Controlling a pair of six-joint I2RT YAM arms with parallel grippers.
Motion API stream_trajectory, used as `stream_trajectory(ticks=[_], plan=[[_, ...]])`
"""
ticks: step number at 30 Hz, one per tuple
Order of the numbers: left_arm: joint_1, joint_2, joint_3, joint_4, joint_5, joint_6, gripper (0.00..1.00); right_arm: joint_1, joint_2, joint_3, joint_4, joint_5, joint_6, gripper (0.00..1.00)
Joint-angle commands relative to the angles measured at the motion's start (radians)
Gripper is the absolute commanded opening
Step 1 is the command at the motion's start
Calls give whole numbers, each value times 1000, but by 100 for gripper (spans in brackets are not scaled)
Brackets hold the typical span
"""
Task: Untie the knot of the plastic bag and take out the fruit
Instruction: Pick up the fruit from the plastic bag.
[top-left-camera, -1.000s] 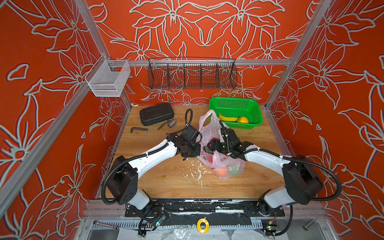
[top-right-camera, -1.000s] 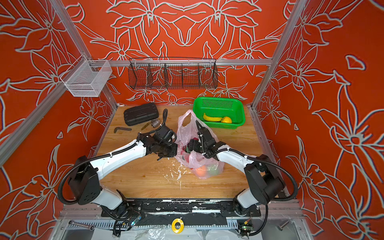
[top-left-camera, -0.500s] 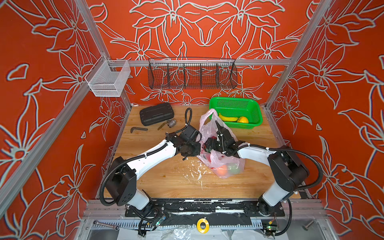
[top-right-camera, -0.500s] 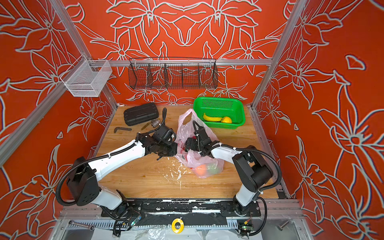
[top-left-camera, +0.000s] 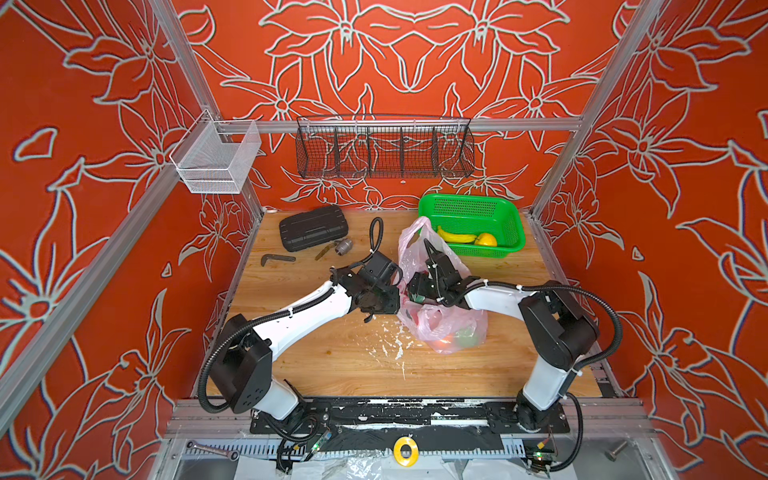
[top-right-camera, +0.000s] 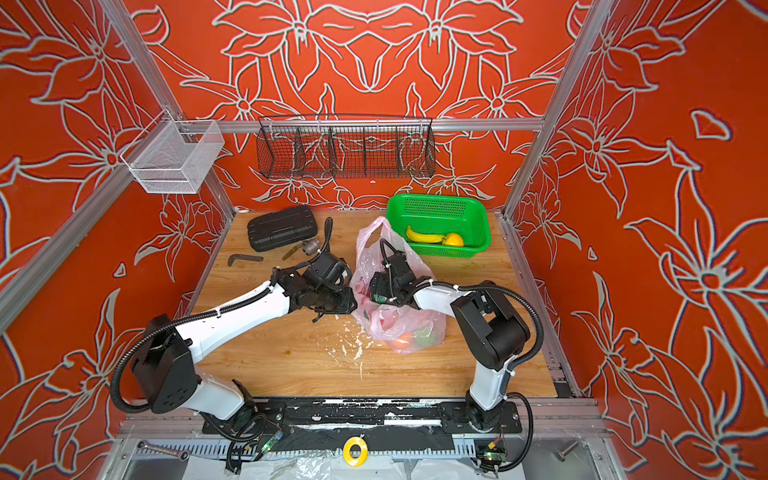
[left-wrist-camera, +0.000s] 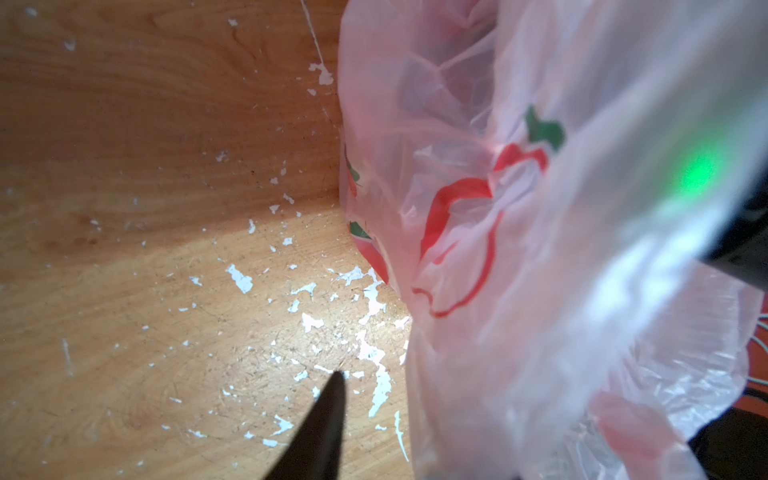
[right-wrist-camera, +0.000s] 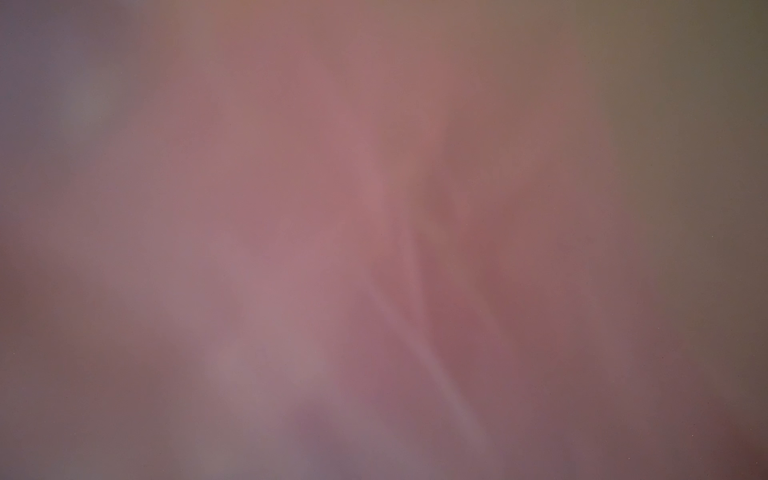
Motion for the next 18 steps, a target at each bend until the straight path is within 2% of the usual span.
stream_trajectory(ticks=[1, 5, 7, 12, 16, 18], plan=[[-3, -59, -11, 2, -15, 7, 63, 5, -66, -9, -34, -29, 1, 66], [-5, -115, -6, 13, -39, 39, 90, 6, -155, -48, -45, -45, -11, 63], [0, -129, 13, 5, -59, 55, 100, 5, -186, -60, -49, -54, -20, 63], [35, -89, 111, -10, -62, 91, 97, 6, -232, -78, -72, -57, -48, 62], [60, 1, 233, -2, 42, 135, 98, 6, -262, -85, -84, -71, -58, 62], [70, 69, 304, -42, 55, 135, 100, 6, -281, -91, -82, -82, -60, 62]])
